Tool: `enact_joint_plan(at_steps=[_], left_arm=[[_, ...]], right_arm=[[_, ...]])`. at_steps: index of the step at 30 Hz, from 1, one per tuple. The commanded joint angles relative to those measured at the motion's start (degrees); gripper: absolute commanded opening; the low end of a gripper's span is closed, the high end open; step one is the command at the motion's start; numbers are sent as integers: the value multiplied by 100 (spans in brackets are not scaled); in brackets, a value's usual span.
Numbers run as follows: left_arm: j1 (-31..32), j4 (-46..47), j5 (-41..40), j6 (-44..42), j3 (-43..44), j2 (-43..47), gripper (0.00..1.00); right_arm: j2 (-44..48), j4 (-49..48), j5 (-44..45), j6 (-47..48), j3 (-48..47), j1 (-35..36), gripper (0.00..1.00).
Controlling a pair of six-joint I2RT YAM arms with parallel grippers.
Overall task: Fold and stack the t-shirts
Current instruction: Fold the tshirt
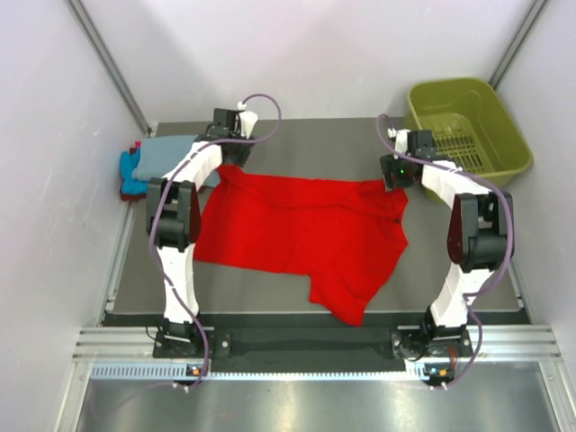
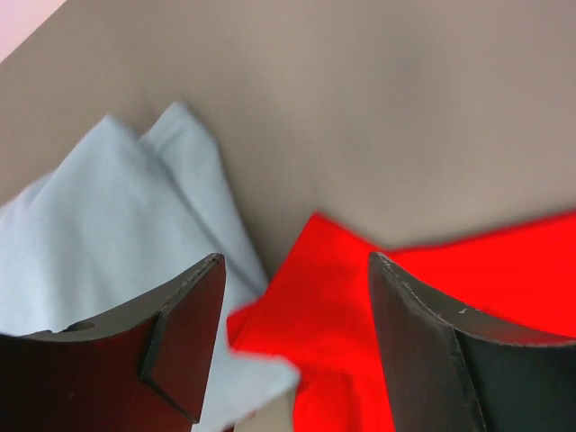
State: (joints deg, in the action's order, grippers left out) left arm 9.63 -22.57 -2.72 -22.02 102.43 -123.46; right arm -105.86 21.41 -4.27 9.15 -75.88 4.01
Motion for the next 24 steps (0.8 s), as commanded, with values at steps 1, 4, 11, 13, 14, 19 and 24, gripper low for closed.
enact_joint_plan(at_steps=[1, 4, 11, 13, 14, 19, 24], left_arm=[[48, -55, -202, 119, 653, -380, 69], [48, -55, -325, 5, 988, -696, 67], [48, -327, -378, -118, 1315, -979, 61], [48, -362, -370, -145, 1271, -987, 61], [48, -406, -352, -145, 1279, -1013, 60], [48, -591, -317, -118, 1061, -935, 57], [48, -591, -282, -110, 752, -855, 56]], right_arm=[[-162, -155, -109, -45, -313, 47, 67], [-233, -146, -153, -62, -358, 47, 67], [-320, -146, -179, -89, -402, 47, 67], [-338, -155, -188, -106, -419, 47, 66], [-373, -146, -188, -115, -428, 47, 66], [-409, -137, -162, -89, -525, 38, 66], [-453, -128, -162, -97, -542, 47, 66]])
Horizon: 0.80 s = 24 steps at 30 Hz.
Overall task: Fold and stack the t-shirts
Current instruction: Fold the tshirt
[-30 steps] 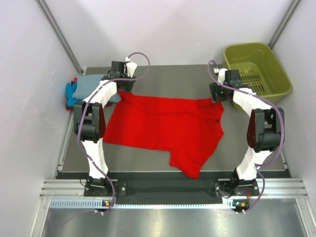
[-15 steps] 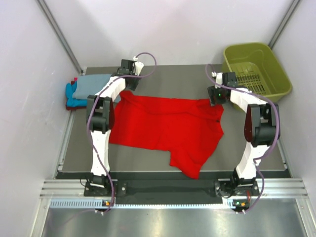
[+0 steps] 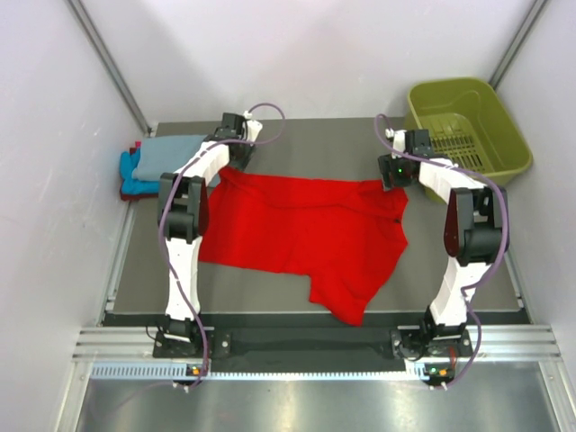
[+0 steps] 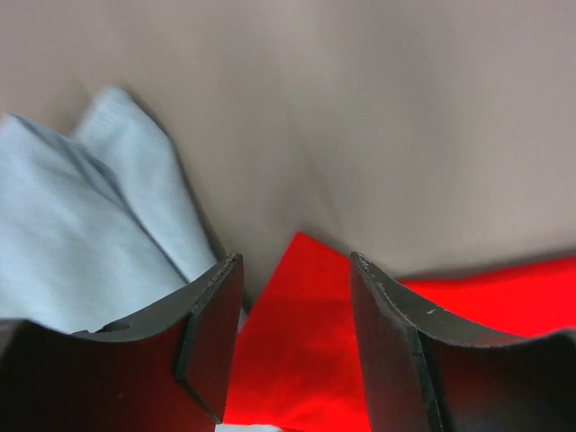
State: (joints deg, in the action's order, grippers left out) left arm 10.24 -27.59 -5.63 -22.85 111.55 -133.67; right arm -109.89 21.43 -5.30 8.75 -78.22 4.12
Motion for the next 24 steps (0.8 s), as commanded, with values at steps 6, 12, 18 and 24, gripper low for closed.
enact_joint_plan(at_steps=[6, 12, 18, 24], left_arm=[[-13, -238, -61, 9, 25, -177, 54], [-13, -141, -53, 53, 104, -256, 51], [-13, -167, -26, 70, 244, -432, 44], [-13, -167, -26, 70, 236, -450, 44]], right_arm=[[-68, -104, -59, -58, -335, 63, 66], [-33, -95, -50, -49, -291, 63, 66], [-33, -113, -50, -58, -256, 115, 66], [-24, -113, -15, -49, -265, 133, 66]])
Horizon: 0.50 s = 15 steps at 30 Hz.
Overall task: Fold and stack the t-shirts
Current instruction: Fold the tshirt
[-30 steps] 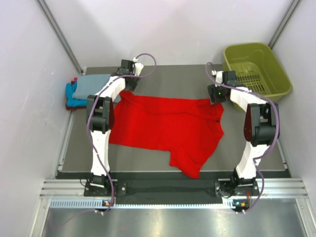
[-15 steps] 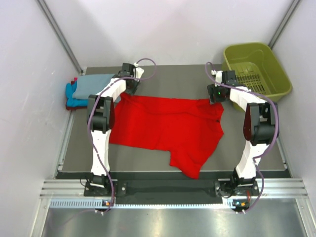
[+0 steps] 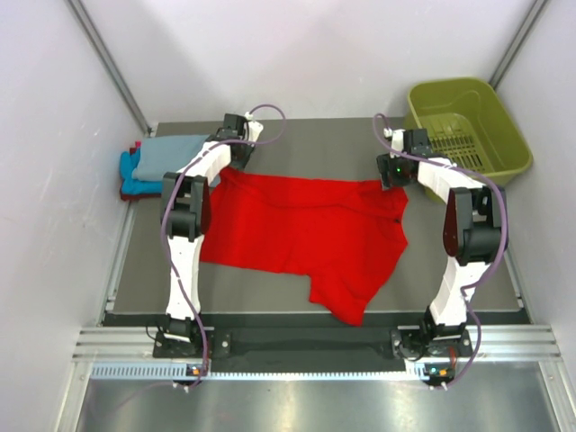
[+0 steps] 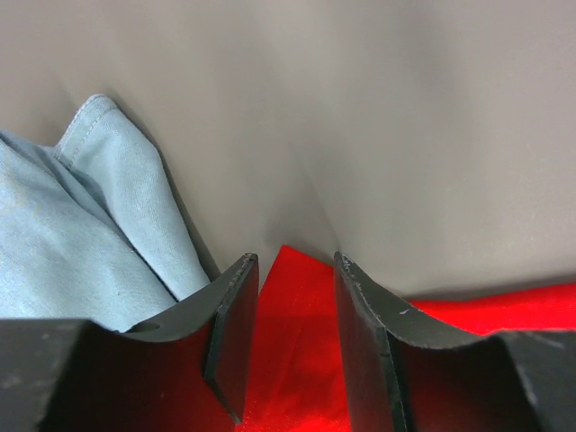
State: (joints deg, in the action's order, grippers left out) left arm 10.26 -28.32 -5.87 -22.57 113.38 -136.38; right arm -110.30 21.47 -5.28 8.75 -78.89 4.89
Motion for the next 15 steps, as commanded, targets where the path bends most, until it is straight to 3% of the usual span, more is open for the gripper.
enact_joint_plan(at_steps=[1, 15], left_arm=[[-15, -95, -2, 42, 44, -161, 44], [-252, -95, -2, 42, -176, 59, 44]], right_arm=[[9, -117, -17, -49, -188, 56, 66], [26, -108, 36, -23, -188, 83, 66]])
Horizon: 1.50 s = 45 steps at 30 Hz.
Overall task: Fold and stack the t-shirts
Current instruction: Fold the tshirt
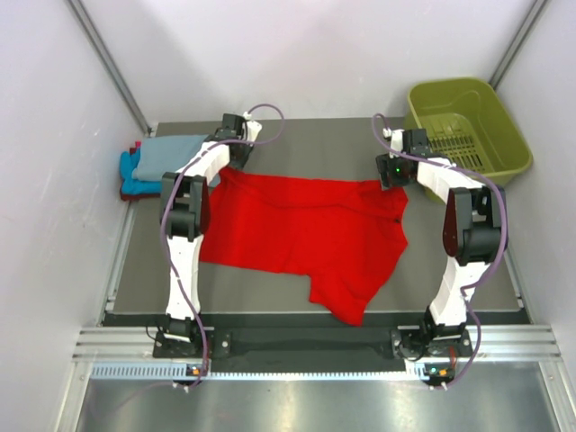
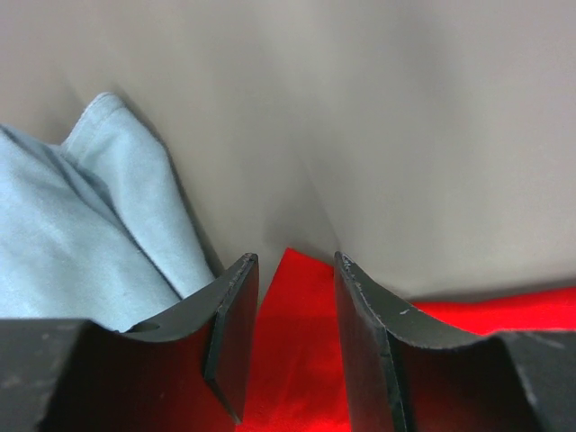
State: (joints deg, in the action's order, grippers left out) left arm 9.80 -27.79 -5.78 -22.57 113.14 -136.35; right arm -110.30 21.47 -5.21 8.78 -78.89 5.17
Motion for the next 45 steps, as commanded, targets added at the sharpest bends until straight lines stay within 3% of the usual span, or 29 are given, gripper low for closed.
enact_joint_plan(at_steps=[1, 15, 26, 27, 28, 29, 41, 42, 43, 45], left_arm=[[-276, -148, -11, 42, -135, 30, 44], [-356, -148, -11, 42, 110, 12, 44], [-356, -95, -11, 42, 700, 654, 44], [-356, -95, -11, 2235, 718, 645, 44], [-356, -78, 572, 1647, 735, 628, 99], [-356, -69, 1909, 1694, 770, 602, 1], [-312, -42, 2134, 1765, 912, 566, 0], [-312, -77, 2160, 1695, 903, 566, 8], [-304, -86, 2125, 1668, 894, 557, 34], [-304, -121, 1941, 1598, 859, 540, 52]], right_arm=[[52, -100, 38, -16, -170, 54, 66], [97, -82, 82, 19, -170, 63, 66], [105, -100, 117, 19, -117, 81, 66], [97, -100, 108, 10, -126, 89, 66], [88, -108, 108, 10, -144, 98, 66], [79, -100, 117, 10, -170, 107, 66], [176, -126, 117, 10, -30, 116, 66], [184, -126, 126, 19, -38, 116, 66], [176, -126, 143, 19, -47, 116, 66], [176, -126, 143, 19, -56, 116, 66]])
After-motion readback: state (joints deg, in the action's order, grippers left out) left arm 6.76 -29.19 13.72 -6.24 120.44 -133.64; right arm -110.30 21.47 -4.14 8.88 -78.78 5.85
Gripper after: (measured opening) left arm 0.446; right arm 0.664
